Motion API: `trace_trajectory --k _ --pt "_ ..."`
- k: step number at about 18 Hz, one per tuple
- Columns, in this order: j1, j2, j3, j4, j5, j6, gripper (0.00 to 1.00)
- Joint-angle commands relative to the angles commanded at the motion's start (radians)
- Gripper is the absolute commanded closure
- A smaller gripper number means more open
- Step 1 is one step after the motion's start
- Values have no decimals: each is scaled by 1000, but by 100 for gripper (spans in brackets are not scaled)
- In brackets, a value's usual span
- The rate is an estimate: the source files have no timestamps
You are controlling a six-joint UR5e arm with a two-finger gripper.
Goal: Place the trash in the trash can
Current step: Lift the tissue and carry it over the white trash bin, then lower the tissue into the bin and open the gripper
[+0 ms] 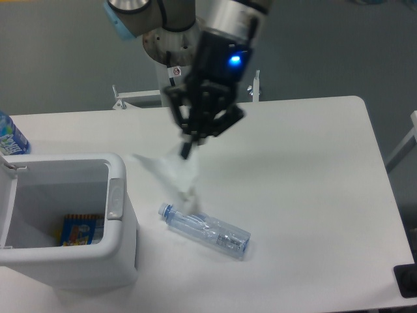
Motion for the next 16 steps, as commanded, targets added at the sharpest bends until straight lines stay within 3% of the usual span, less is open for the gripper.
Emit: trace_trajectory --k 3,8,16 --pt "-75 -2 -3 0 2 0 94" --pt "-138 -6 -17 2 26 15 93" --pt "-233 -64 -20 2 204 244 93"
